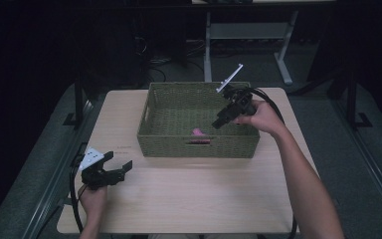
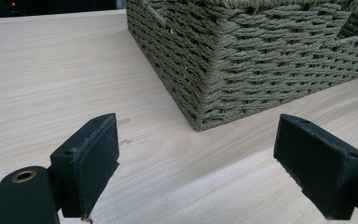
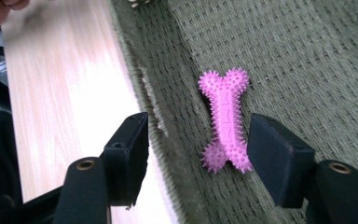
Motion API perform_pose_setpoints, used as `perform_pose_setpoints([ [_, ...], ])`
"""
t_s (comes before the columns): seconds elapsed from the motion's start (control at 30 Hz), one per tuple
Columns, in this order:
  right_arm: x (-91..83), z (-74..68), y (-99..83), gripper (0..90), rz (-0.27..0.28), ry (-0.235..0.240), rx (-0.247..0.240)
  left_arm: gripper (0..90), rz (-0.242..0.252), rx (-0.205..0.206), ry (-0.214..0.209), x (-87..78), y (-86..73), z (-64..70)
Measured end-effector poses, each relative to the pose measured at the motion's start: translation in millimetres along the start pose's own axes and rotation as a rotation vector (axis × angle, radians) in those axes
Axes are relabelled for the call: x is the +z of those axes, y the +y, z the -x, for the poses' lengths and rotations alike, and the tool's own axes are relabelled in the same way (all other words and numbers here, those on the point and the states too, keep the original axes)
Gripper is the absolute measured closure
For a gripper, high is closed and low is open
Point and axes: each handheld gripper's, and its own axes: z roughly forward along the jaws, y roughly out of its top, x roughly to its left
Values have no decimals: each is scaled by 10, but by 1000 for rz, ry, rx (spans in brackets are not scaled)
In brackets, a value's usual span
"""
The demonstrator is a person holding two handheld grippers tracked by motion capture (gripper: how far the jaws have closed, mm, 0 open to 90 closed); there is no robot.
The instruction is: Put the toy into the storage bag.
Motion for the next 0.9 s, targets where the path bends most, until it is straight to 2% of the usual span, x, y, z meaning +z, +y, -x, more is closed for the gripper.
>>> perform_pose_setpoints([
  [0.17, -156, -166, -44, 355, 25, -10, -22, 136, 0, 1, -3, 1, 0, 4],
  [0.33, -236, -283, -119, 342, 40, -18, -36, 136, -1, 4, -5, 1, 1, 8],
  [0.47, -264, -333, -178, 330, 34, -22, -30, 136, -1, 5, -7, 5, 0, 13],
  [0.9, -341, -539, -467, 319, 70, -32, -35, 136, -4, 6, -7, 7, -1, 16],
])
